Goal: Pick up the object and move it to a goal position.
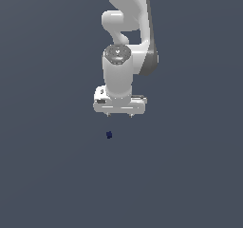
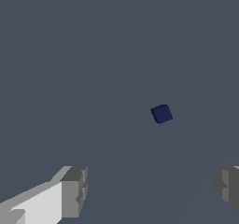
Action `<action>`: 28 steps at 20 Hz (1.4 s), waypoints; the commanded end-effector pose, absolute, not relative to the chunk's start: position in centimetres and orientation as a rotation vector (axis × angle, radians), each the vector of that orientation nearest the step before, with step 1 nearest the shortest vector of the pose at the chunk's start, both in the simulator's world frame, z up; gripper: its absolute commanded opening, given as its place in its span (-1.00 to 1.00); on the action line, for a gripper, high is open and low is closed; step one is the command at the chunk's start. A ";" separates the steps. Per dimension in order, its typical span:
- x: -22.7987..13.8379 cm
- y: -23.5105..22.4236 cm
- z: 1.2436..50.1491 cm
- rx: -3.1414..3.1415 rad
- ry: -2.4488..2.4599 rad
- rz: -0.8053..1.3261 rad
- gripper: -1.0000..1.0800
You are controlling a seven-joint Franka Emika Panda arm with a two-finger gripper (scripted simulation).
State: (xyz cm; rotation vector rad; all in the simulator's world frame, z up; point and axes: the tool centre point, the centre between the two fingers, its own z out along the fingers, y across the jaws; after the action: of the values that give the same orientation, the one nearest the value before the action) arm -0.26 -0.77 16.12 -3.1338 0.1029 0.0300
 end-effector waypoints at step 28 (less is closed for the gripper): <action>0.8 -1.8 15.8 -3.098 0.408 0.018 0.92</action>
State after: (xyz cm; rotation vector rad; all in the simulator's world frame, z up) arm 0.70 -1.67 16.18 -3.1055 0.3535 0.0165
